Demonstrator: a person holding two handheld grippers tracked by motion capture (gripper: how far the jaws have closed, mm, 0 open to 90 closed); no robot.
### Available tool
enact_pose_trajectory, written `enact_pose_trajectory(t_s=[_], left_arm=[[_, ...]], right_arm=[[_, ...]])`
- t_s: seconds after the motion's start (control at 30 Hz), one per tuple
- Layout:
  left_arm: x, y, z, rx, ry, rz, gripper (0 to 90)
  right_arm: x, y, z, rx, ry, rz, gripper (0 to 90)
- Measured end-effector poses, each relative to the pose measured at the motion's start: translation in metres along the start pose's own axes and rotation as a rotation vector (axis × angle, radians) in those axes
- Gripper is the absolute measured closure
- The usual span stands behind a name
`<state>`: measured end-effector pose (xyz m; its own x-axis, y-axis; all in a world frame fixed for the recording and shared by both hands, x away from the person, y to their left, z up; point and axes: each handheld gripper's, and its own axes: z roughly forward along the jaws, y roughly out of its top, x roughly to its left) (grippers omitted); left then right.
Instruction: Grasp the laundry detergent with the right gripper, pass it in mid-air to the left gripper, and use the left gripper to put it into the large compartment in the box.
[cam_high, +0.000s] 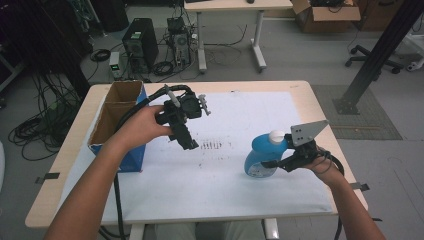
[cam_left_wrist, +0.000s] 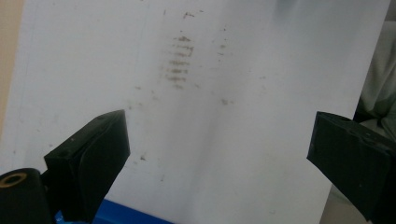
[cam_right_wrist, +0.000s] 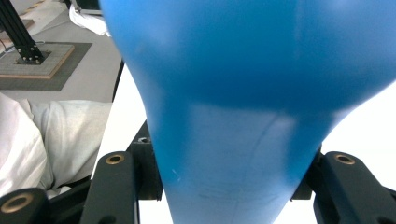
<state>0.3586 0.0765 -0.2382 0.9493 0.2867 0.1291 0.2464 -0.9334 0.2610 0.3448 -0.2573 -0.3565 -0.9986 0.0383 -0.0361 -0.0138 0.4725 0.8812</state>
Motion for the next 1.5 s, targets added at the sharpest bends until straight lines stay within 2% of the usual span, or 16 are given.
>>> enact_pose_trajectory(t_s=[0.47, 0.63, 0.83, 0.93, 1.1, 1.5], left_arm=[[-0.013, 0.022, -0.017, 0.015, 0.003, 0.068, 6.2], [-0.015, 0.026, -0.024, 0.011, 0.01, 0.075, 6.2], [-0.022, 0.034, -0.032, 0.013, 0.006, 0.101, 6.2], [-0.026, 0.038, -0.037, 0.03, 0.002, 0.111, 6.2], [-0.031, 0.04, -0.043, 0.033, -0.003, 0.128, 6.2], [-0.034, 0.044, -0.049, 0.043, -0.021, 0.14, 6.3]], right_arm=[[-0.001, 0.04, -0.002, 0.015, 0.002, -0.023, 44.7], [-0.002, 0.049, 0.0, 0.025, 0.011, -0.025, 44.7], [-0.002, 0.064, 0.009, 0.047, 0.019, -0.047, 44.7], [-0.003, 0.071, 0.016, 0.053, 0.03, -0.053, 44.7], [-0.005, 0.074, 0.023, 0.061, 0.038, -0.054, 44.7], [-0.006, 0.088, 0.041, 0.055, 0.07, -0.07, 44.8]])
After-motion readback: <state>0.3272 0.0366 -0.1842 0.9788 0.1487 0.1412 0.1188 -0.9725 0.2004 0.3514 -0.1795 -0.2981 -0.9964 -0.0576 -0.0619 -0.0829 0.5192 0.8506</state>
